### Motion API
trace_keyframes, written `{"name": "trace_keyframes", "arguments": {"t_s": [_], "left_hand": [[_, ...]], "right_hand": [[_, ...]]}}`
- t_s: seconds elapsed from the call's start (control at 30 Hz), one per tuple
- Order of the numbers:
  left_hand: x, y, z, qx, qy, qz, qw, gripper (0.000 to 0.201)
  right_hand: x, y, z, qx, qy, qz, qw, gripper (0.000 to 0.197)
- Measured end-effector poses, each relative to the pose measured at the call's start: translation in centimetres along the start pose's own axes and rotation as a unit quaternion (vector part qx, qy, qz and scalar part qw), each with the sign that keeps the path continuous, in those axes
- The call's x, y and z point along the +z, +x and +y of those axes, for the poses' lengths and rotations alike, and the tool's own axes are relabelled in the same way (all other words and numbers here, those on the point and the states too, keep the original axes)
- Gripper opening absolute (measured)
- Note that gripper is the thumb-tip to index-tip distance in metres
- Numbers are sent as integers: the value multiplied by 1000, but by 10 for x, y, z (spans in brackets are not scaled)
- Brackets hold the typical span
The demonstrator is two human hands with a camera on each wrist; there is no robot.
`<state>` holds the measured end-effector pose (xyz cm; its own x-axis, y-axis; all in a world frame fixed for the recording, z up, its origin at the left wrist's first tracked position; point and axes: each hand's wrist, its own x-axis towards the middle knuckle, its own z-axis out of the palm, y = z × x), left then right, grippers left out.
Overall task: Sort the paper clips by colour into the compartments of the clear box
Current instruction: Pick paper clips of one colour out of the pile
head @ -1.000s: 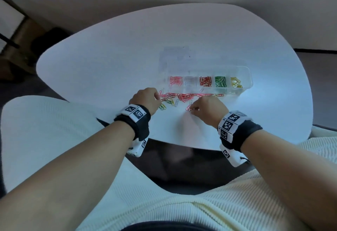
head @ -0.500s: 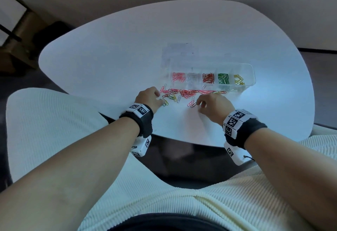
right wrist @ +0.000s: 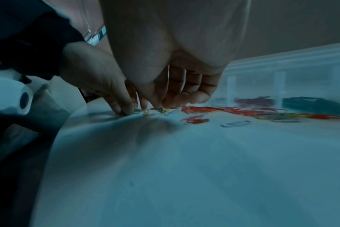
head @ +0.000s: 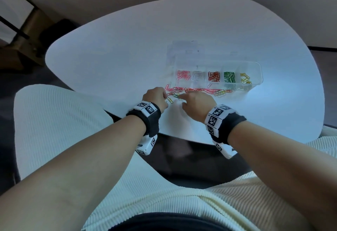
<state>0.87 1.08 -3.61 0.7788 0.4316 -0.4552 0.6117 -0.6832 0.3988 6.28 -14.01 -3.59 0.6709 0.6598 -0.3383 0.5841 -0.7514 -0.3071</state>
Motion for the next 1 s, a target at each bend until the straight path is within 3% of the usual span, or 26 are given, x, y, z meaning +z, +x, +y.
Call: {"name": "trace_keyframes", "arguments": {"t_s": [0.23,0.33,0.47,0.6,0.77,0.9,1.0], "left_hand": [[-8,5,2,-10,-69,42,997,15],[-10,7,5,-4,-101,50,994,16],[-5,6,7,12,-118,13,993,14],[-3,3,14,18,-101,-33,994,33],[-9,4,19,2,-94,-65,993,36],[-12,1,19,7,-82,-74,994,34],[-12,-3,22,22,-62,-77,995,23]], "right_hand": [[9,4,-20,30,-29,-33,999,37],[16,-4,-14,39,-59,-15,997,26],[16,-10,-6,75,-58,-8,995,15],[11,-13,1,105,-18,-14,994,22],[5,-18,2,108,-25,-28,993,26],[1,-30,3,100,-82,-69,989,22],[-5,-33,15,102,-70,-163,979,25]]}}
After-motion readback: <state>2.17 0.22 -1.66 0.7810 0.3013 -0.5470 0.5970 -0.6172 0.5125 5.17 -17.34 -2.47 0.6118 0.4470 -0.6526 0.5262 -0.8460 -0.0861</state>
